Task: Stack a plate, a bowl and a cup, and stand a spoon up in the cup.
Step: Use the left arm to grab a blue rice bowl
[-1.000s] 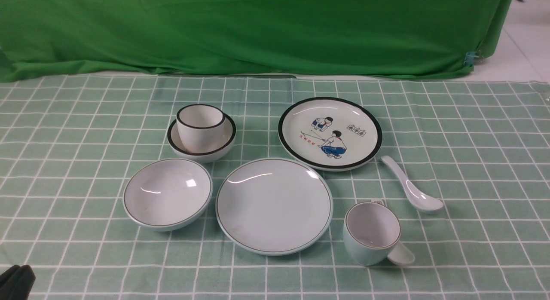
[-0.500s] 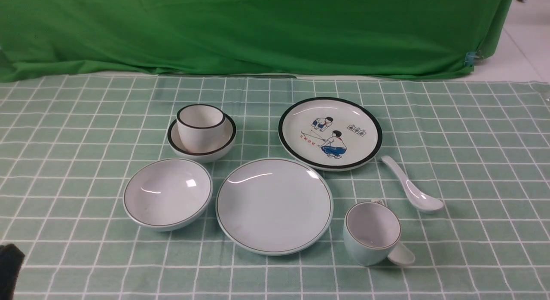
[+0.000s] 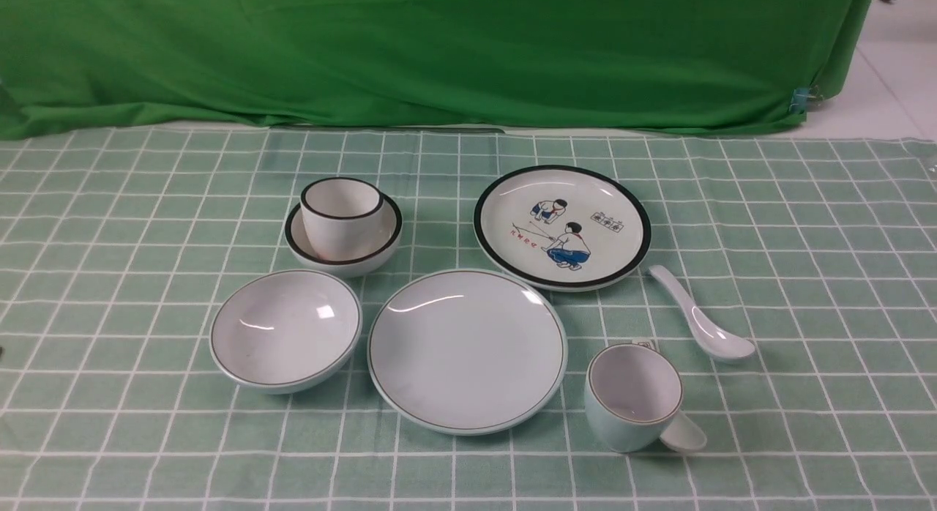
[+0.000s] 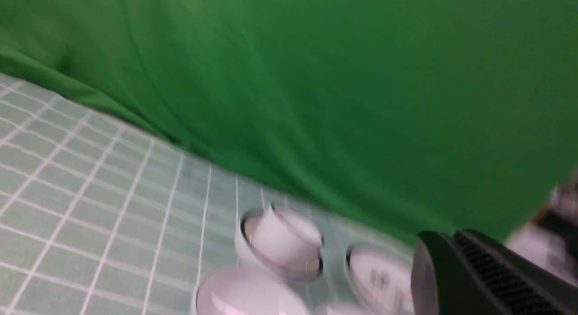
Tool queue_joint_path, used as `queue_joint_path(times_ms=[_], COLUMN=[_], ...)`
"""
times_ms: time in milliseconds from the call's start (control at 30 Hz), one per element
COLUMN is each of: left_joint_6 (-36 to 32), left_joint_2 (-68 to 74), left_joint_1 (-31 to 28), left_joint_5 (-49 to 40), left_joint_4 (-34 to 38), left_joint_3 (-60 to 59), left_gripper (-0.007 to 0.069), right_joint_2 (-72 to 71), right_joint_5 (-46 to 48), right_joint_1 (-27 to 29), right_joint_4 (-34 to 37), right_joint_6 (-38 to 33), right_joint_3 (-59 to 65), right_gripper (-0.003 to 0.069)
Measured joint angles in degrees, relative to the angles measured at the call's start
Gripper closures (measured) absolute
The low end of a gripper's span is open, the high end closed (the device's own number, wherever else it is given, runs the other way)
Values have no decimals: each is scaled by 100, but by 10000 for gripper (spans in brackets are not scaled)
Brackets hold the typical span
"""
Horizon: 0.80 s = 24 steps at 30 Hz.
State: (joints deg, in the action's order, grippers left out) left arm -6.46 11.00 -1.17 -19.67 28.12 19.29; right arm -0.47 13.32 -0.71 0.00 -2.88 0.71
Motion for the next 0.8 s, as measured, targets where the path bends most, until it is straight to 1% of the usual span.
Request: queue_joint_path(times_ms=[33,67,100,167,200,233,267,300,333,433,467,533,667,767,800], left_joint_6=[-272,-789,-856,-1387,-1451,-1477,-1626,-1646,-1920,-2140,-2152,-2209,-2257,-2440,-2654], left_joint_2=[399,1084,1084,2122,2365,2518,3155,3284,3770,4533,4634,5290,5879,6143,6310], left_joint_1=[0,0,0,159,228,252,509,576,860,1344,1371,1615,1662,1662,1663], left_joint_5=[-515,-1314,-1405,-2150,-2265,-2283,-2370,-2378,-2379,-2358,-2357,-2358,-2376,-2376,-2376], left_joint_4=[-56,-87,-87,-87,-87,-87,-87,-90,-153,-270,-295,-473,-567,-664,-713], left_joint_3=[352,872,934,1512,1683,1723,2060,2089,2298,2520,2535,2770,2980,3081,3138], left_gripper=[608,608,608,608,608,608,608,608,608,608,608,608,608,608,608], right_joint_2=[0,0,0,0,0,0,0,0,0,0,0,0,0,0,0], right_joint_5=[0,0,0,0,0,0,0,0,0,-4,-4,-4,-16,-159,-448], right_joint_1=[0,0,0,0,0,0,0,0,0,0,0,0,0,0,0], right_joint_4=[0,0,0,0,0,0,0,0,0,0,0,0,0,0,0], right_joint_6=[0,0,0,0,0,0,0,0,0,0,0,0,0,22,217], right_joint_3=[0,0,0,0,0,0,0,0,0,0,0,0,0,0,0], right_gripper=[418,418,418,418,418,418,418,418,418,418,418,418,418,418,418])
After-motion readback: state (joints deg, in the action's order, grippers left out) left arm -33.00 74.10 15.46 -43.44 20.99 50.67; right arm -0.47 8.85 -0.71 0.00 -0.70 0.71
